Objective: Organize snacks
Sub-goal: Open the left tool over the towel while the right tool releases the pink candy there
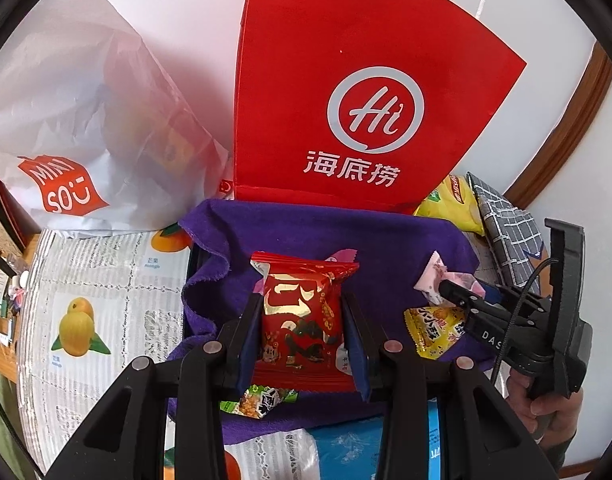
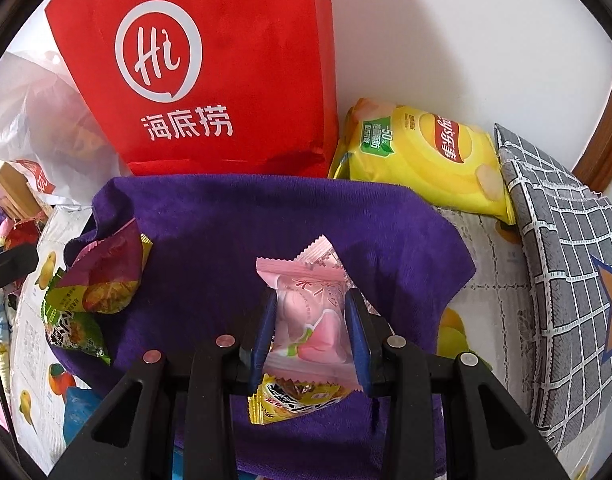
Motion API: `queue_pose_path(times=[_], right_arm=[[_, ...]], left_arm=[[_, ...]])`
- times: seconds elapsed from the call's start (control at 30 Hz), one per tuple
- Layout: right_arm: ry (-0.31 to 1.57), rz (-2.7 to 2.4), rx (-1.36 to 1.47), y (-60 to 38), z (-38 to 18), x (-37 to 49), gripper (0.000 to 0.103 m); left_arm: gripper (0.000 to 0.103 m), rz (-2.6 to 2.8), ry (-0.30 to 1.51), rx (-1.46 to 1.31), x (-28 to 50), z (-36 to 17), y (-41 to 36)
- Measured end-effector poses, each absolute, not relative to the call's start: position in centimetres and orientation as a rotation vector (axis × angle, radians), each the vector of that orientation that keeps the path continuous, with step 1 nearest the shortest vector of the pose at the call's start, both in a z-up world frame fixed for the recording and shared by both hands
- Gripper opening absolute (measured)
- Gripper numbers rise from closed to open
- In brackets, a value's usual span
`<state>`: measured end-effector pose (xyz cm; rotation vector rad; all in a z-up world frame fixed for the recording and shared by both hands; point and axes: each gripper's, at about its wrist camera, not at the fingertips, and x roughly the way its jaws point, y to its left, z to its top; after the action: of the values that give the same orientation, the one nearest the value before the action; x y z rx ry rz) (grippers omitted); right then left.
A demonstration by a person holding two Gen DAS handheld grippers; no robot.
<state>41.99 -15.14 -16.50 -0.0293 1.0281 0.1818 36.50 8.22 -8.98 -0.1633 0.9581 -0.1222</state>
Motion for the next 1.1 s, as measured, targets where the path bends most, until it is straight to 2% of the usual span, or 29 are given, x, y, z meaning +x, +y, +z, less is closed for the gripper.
queue_pose_path(times=[0.23, 0.3, 0.53, 0.93, 1.0, 1.07, 1.1], right_arm=[[1.038, 0.197, -0.059, -14.6, -16.3, 41.8, 0.036], [1.035, 0.202, -0.058, -14.6, -16.1, 41.7, 0.044], [0.963, 0.217, -0.040, -15.2, -14.0, 40.7, 0.055], [0.922, 0.225, -0.040, -15.0, -12.6, 40.1, 0.056], [0.916, 0.225, -0.041, -14.9, -12.4, 39.9, 0.056], [0.912, 0.229, -0.042, -14.7, -12.1, 39.7, 0.056], [0.909, 0.229, -0.045, -14.5, -11.9, 39.6, 0.056]], left_arm=[[0.037, -0.162, 0.969, -0.176, 36.6, -9.2, 7.6], [0.037, -0.178, 0.979, -0.176, 36.7, -9.4, 7.2], [0.037, -0.174, 1.057, -0.140, 37.5, -11.2, 5.6], [0.037, -0.170, 1.119, -0.167, 38.1, -12.3, 6.1], [0.040, -0.173, 1.122, -0.172, 38.1, -12.2, 6.2], [0.049, -0.182, 1.116, -0.177, 37.9, -11.8, 6.2], [0.049, -0.180, 1.107, -0.177, 37.8, -11.5, 6.3]])
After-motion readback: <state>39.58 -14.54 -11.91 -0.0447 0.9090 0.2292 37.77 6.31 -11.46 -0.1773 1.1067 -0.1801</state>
